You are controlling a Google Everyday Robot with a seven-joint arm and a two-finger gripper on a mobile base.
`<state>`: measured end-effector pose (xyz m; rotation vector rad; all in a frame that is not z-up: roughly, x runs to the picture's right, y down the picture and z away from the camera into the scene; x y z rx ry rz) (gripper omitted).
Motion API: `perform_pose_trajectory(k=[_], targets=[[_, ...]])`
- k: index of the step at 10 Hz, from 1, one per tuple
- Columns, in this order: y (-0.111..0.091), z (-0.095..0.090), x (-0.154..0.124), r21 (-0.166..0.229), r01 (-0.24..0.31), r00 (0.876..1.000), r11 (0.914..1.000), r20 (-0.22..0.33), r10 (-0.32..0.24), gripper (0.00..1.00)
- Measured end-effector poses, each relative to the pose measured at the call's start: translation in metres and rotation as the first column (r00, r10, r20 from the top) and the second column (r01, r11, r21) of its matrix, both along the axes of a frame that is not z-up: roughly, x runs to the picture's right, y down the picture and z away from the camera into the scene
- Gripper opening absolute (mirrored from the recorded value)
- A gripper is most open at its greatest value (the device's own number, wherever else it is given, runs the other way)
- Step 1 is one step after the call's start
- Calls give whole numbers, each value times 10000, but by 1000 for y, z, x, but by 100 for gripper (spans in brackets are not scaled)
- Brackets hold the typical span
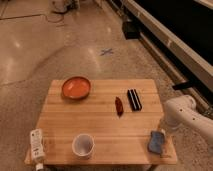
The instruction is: Place the white sponge in the ceramic bowl
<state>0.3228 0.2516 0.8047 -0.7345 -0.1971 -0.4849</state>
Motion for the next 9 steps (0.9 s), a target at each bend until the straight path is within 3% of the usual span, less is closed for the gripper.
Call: perform_pose_trajectory(k=[1,2,5,9], targets=[[0,1,-1,-30,-83,9999,10000,-137,83,5],[-2,3,-2,-48,-138,9996,9999,-263,137,0],[-16,-1,-4,81,-311,9977,9995,-595,316,0],[-56,-11,-25,579,-52,9985,9983,-550,84,0]])
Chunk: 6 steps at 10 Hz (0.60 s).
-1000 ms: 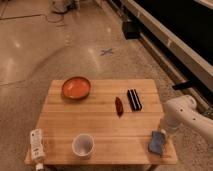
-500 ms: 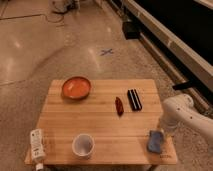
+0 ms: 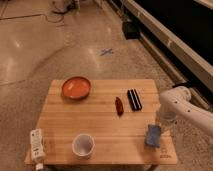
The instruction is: Place the white sponge in the ceramic bowl
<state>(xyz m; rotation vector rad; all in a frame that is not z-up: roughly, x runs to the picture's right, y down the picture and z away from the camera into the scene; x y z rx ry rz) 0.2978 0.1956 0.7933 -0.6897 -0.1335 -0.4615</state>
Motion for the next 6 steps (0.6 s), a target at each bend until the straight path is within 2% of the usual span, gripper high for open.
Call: perform_pose_trajectory(k=[2,4,5,6], targets=[[-22,-4,-14,357,151,9998,9992,89,-155,0],[-46,-6,-37,766,243,9988,9968,396,-274,0],[-51,-6,-45,865,220,9982,9960,531,-267,0],[-51,-7,-41,863,226,9985,9960,474,-267,0]])
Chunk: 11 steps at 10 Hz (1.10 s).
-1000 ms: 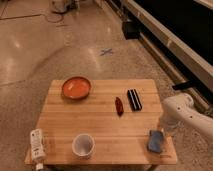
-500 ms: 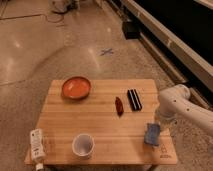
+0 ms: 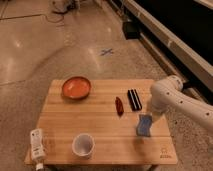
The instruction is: Place the white sponge in the ceramic bowl
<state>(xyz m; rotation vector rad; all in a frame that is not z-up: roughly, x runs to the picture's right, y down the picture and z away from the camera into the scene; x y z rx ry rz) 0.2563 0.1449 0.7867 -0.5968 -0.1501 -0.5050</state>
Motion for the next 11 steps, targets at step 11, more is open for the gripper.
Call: perform_pose_trajectory(k=[11], targets=[[-39,15,-21,618,-266,9983,9977,543,232,0]])
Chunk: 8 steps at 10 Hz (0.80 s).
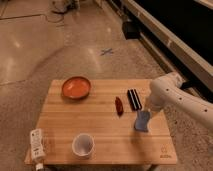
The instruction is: Place the white sponge in the ceramic bowl
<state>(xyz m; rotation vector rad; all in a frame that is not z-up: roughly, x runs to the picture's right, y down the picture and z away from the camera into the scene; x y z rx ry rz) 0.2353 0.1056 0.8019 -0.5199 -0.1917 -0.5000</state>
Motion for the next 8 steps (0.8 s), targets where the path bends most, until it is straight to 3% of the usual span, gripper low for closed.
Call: perform_pose_trajectory(k=[3,7,8], targets=[[-61,20,-31,919,70,9983,9957,570,-123,0],[-120,47,-75,1959,246,9904,9803,1284,-505,0],[-135,55,-95,2276,396,9848,9730,1561,-766,0]])
